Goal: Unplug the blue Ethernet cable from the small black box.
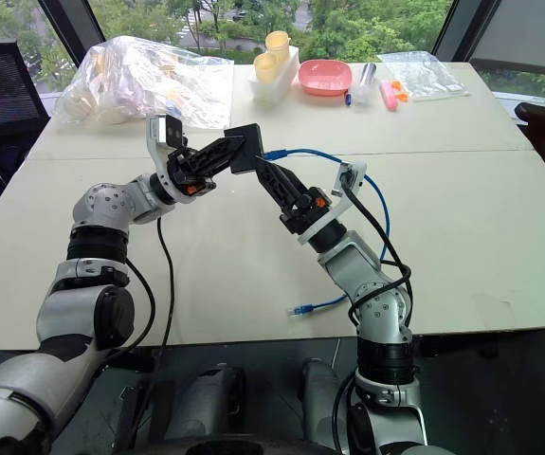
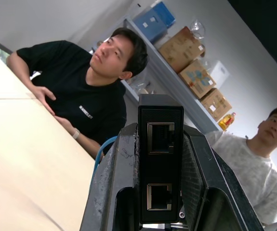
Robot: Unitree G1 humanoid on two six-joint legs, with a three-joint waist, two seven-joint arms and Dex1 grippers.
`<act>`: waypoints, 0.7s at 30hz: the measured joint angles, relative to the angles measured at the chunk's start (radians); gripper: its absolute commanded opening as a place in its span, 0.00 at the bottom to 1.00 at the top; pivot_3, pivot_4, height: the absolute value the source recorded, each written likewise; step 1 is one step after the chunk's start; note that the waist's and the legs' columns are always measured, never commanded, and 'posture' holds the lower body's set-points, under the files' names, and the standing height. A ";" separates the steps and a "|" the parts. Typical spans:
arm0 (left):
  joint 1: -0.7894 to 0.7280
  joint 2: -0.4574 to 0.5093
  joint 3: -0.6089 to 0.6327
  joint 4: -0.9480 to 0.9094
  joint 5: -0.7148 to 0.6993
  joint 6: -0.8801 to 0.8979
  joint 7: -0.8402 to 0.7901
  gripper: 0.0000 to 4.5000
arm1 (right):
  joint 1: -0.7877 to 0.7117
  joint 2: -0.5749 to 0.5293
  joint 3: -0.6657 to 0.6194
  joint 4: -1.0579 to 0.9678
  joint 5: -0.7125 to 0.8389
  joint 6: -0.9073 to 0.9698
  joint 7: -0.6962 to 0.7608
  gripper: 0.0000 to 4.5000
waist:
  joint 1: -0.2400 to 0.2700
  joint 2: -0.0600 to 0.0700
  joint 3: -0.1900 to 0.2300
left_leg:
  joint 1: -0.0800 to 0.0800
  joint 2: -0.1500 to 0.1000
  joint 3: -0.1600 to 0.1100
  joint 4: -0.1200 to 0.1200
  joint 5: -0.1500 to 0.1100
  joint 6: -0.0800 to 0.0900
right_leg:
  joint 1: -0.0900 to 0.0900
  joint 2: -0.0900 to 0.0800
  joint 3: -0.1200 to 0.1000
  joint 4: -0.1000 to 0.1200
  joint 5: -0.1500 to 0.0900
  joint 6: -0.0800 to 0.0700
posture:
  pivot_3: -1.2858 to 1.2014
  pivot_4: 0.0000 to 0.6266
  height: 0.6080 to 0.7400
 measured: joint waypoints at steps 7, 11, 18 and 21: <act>0.002 0.000 0.000 -0.012 0.000 0.011 0.000 0.12 | 0.000 0.003 -0.005 0.001 0.000 -0.011 -0.001 0.74 | 0.000 0.000 0.000 | 0.000 0.000 0.000 0.000 0.000 0.000 | 0.000 0.000 0.000 0.000 0.000 0.000 | 0.52 0.24 1.00; 0.007 0.000 0.000 -0.012 0.000 0.015 0.000 0.12 | 0.000 0.010 -0.005 0.002 0.000 -0.017 -0.003 0.56 | 0.000 0.000 0.000 | 0.000 0.000 0.000 0.000 0.000 0.000 | 0.000 0.000 0.000 0.000 0.000 0.000 | 0.52 0.24 1.00; 0.012 0.000 0.002 -0.013 -0.004 0.014 0.011 0.12 | 0.000 0.022 -0.004 0.002 0.001 -0.029 0.004 0.01 | 0.000 0.000 0.000 | 0.000 0.000 0.000 0.000 0.000 0.000 | 0.000 0.000 0.000 0.000 0.000 0.000 | 0.52 0.24 1.00; 0.012 0.000 0.002 -0.013 -0.004 0.014 0.016 0.12 | 0.000 0.023 -0.002 0.002 0.000 -0.030 0.004 0.01 | 0.000 0.000 0.000 | 0.000 0.000 0.000 0.000 0.000 0.000 | 0.000 0.000 0.000 0.000 0.000 0.000 | 0.52 0.24 1.00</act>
